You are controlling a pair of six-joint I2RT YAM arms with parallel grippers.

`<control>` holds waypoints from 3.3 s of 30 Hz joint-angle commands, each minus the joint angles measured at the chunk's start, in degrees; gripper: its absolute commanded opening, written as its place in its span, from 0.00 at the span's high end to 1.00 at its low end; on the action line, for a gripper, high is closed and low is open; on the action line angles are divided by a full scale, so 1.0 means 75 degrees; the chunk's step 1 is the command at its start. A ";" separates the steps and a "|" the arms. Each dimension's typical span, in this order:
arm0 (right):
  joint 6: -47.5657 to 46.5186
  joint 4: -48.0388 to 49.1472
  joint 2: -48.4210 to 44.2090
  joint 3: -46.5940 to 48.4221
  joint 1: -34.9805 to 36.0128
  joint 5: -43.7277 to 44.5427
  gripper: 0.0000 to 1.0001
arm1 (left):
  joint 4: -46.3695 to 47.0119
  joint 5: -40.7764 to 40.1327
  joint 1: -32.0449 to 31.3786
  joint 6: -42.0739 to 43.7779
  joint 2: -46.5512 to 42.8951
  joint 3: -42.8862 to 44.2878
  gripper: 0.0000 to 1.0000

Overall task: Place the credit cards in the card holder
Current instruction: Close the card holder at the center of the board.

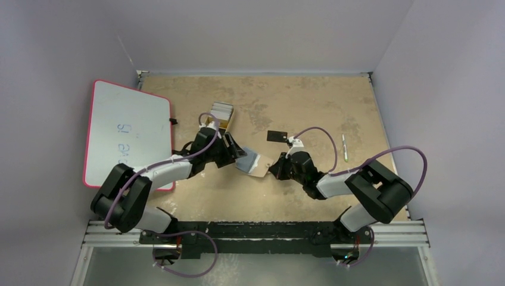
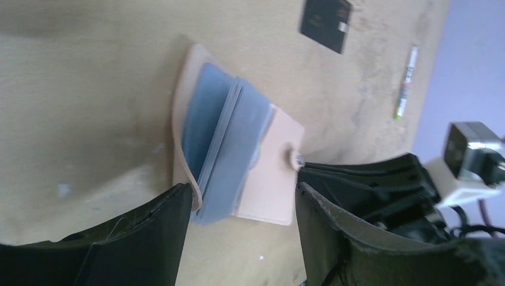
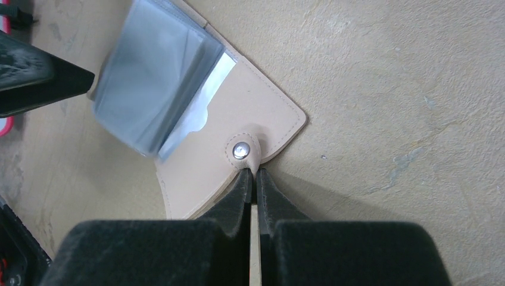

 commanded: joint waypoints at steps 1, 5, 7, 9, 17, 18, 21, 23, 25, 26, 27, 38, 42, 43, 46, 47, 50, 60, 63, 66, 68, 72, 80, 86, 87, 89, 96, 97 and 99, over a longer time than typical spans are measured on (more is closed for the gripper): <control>-0.0104 -0.0178 0.0227 0.0194 0.0080 -0.0150 1.00 | 0.1261 0.1169 -0.0349 -0.0525 -0.0271 0.0010 0.38; -0.0115 -0.0115 0.0247 0.0176 0.0080 -0.0174 1.00 | 0.1584 0.1250 -0.0510 -0.0627 -0.0280 -0.0048 0.39; -0.0145 -0.0101 0.0261 0.0176 0.0080 -0.0188 1.00 | 0.1693 0.1266 -0.0569 -0.0679 -0.0280 -0.0063 0.39; -0.0181 -0.0106 0.0263 0.0175 0.0081 -0.0189 1.00 | 0.1705 0.1250 -0.0628 -0.0645 -0.0224 -0.0062 0.39; -0.0322 0.0101 -0.0137 0.0130 0.0086 -0.0180 1.00 | 0.1691 0.1362 -0.0822 -0.0266 0.0399 0.0114 0.48; -0.0337 0.0144 -0.0166 0.0129 0.0081 -0.0177 1.00 | 0.1590 0.1361 -0.0847 -0.0196 0.0420 0.0181 0.48; -0.0452 0.0386 -0.0254 0.0064 0.0080 -0.0221 1.00 | 0.1316 0.1308 -0.0891 0.0006 0.0452 0.0381 0.48; -0.0527 0.0569 -0.0340 -0.0002 0.0080 -0.0223 1.00 | 0.1010 0.1141 -0.0891 0.0183 0.0463 0.0510 0.52; -0.0636 0.0716 -0.0418 -0.0043 0.0080 -0.0235 1.00 | 0.0457 0.0640 -0.0893 0.0488 0.0454 0.0755 0.62; -0.0705 0.0756 -0.0437 -0.0046 0.0080 -0.0235 1.00 | 0.0175 0.0381 -0.0901 0.0632 0.0443 0.0873 0.68; -0.0748 0.0794 -0.0451 -0.0047 0.0080 -0.0259 1.00 | -0.0061 0.0165 -0.0913 0.0783 0.0423 0.0992 0.72; -0.0951 0.1116 -0.0285 -0.0036 0.0080 -0.0366 1.00 | -0.0474 -0.0712 -0.0921 0.0959 0.0397 0.1391 0.72; -0.0942 0.1086 -0.0237 -0.0022 0.0080 -0.0307 1.00 | -0.0012 0.0089 -0.0928 0.0713 0.0818 0.1416 0.75; -0.0946 0.1087 -0.0220 -0.0014 0.0080 -0.0306 1.00 | 0.0203 0.0376 -0.0928 0.0608 0.0893 0.1382 0.75; -0.0919 0.1221 -0.0130 -0.0048 0.0080 -0.0289 1.00 | 0.1018 0.1139 -0.0928 0.0184 0.1065 0.1222 0.74; -0.0875 0.1418 -0.0065 -0.0107 0.0080 -0.0314 1.00 | 0.1310 0.1454 -0.0918 0.0051 0.1166 0.1182 0.72; -0.0871 0.2135 0.0136 -0.0307 0.0080 -0.0374 1.00 | 0.1590 0.1701 -0.0909 -0.0004 0.1667 0.1282 0.70; -0.1603 0.3110 -0.0227 -0.0577 0.0080 -0.0029 1.00 | -0.1361 -0.0758 -0.0951 0.1545 0.2500 0.2220 0.82; -0.1839 0.3245 -0.0458 -0.0636 0.0080 -0.0183 1.00 | -0.1595 -0.1131 -0.0986 0.1638 0.2555 0.2228 0.82; -0.2068 0.3278 -0.0718 -0.0725 0.0080 -0.0370 0.97 | -0.1729 -0.1317 -0.0995 0.1706 0.2675 0.2248 0.82; -0.2189 0.3332 -0.0743 -0.0740 0.0080 -0.0368 0.95 | -0.1743 -0.1337 -0.1008 0.1699 0.2754 0.2237 0.82; -0.2259 0.2652 -0.0454 -0.0236 0.0093 -0.0392 0.91 | -0.1568 -0.1121 -0.1030 0.1500 0.2641 0.2093 0.83; -0.1434 0.0411 -0.0498 0.0457 0.0092 -0.0095 0.74 | -0.1172 -0.0695 -0.1128 0.0991 0.2137 0.1878 0.80; -0.0873 0.0392 -0.1067 0.0071 0.0097 -0.0153 0.78 | -0.1272 -0.0678 -0.1407 0.0980 0.2065 0.2197 0.80; -0.0877 0.0282 -0.1029 0.0081 0.0094 -0.0090 0.78 | -0.1327 -0.0701 -0.1423 0.0991 0.2077 0.2257 0.80; -0.0820 -0.0263 -0.0996 0.0262 0.0092 0.0021 0.76 | -0.1430 -0.0756 -0.1439 0.1018 0.2098 0.2335 0.80; 0.0759 -0.3075 -0.2149 0.0941 0.0102 0.0352 0.64 | -0.1816 -0.1003 -0.1584 0.1142 0.1770 0.2567 0.80; 0.0961 -0.3518 -0.2423 0.1047 0.0103 0.0501 0.63 | -0.1836 -0.1020 -0.1624 0.1147 0.1705 0.2623 0.80; 0.1259 -0.4200 -0.3041 0.1178 0.0103 0.0870 0.60 | -0.1858 -0.1022 -0.1703 0.1148 0.1615 0.2759 0.80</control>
